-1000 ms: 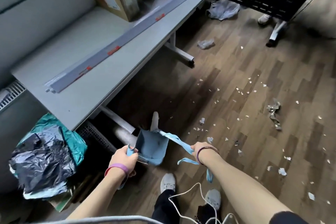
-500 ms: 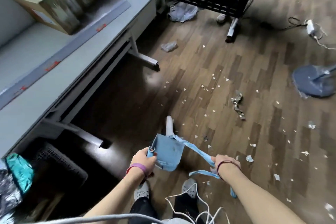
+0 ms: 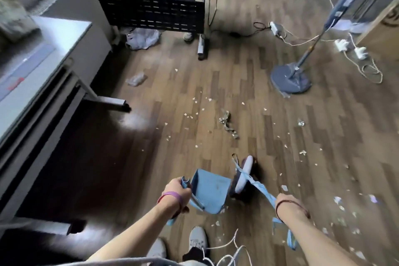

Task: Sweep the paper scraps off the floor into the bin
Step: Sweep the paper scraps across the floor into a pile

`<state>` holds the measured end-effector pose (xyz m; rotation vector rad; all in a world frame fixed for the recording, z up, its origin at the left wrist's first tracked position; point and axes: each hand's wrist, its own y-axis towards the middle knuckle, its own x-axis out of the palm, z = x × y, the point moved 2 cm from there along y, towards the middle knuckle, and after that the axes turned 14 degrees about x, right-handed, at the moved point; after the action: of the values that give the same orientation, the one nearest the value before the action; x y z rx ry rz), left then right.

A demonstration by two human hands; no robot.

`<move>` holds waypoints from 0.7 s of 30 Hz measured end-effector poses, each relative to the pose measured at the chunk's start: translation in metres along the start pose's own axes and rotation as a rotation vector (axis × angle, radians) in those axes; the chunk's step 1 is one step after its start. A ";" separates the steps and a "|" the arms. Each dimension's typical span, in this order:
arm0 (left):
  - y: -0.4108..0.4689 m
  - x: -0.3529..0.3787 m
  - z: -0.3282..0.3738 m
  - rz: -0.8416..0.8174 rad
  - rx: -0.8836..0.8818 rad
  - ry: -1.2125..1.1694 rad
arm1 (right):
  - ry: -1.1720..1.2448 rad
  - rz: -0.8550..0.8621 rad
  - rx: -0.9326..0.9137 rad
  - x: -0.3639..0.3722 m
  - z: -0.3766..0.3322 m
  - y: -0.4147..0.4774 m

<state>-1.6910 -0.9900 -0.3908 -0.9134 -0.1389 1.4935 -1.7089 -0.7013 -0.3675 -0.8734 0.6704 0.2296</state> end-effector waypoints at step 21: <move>0.029 -0.253 -0.111 0.483 -0.192 -0.108 | -0.257 0.147 -0.554 -0.050 -0.294 -0.164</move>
<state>-1.6817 -1.2673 -0.3699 -1.0692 -0.1490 2.0055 -1.8055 -1.0271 -0.3667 -1.2962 0.4315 0.6704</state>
